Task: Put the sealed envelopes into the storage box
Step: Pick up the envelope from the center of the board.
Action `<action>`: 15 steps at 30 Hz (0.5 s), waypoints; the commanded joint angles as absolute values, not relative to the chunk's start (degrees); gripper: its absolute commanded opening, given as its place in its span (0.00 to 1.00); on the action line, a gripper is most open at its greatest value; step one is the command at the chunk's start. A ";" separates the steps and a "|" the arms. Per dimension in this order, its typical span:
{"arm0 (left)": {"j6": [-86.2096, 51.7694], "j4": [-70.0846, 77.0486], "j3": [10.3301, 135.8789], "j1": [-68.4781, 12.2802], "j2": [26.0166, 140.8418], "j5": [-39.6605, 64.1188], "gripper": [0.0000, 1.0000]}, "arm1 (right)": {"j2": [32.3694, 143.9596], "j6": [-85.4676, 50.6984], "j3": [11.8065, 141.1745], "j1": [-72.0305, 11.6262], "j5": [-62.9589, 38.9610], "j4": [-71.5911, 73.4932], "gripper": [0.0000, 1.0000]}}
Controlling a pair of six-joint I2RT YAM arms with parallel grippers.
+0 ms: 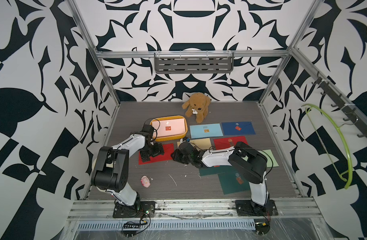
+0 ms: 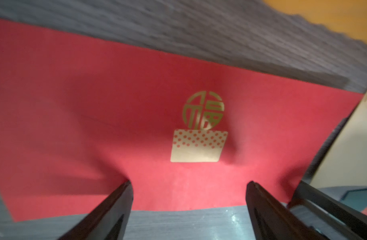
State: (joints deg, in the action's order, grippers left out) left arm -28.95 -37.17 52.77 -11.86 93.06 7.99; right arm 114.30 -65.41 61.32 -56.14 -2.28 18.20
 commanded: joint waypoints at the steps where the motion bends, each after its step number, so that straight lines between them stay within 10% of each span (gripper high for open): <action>1: -29.83 -35.57 49.58 -11.31 94.84 14.99 0.92 | 111.93 -65.67 62.23 -56.69 -1.77 20.06 0.33; 15: -30.54 -35.90 49.61 -10.75 95.17 14.64 0.92 | 111.56 -67.06 60.38 -56.95 -1.08 17.06 0.46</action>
State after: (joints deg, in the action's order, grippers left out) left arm -30.09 -36.40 52.49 -10.50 92.86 11.66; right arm 114.02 -66.78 60.66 -56.45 -2.26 19.05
